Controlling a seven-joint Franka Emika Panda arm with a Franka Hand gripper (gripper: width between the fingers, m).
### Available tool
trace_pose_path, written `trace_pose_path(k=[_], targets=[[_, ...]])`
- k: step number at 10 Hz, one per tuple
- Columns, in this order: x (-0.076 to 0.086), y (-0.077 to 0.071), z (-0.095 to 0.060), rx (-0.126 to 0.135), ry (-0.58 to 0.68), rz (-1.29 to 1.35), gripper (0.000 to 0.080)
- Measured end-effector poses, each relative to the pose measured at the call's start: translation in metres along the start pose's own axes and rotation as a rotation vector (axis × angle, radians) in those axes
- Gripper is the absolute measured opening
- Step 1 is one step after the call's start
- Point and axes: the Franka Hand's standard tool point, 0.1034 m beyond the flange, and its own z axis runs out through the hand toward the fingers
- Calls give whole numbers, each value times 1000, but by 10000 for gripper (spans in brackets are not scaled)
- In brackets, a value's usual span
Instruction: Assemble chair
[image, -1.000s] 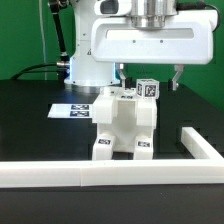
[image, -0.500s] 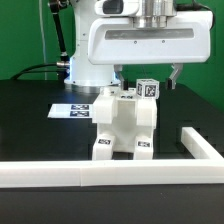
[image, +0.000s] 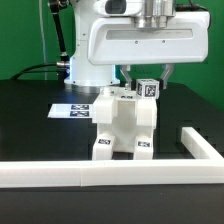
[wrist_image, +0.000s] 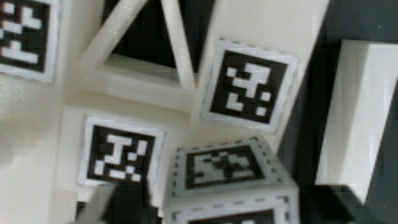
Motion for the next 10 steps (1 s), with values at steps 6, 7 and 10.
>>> trace_pose_path(k=[6,7,10], targets=[[0,0,0,1,-1,351,285],[0,-1,1,1,-1,449,285],[0,-1,1,2,-1,705,287]])
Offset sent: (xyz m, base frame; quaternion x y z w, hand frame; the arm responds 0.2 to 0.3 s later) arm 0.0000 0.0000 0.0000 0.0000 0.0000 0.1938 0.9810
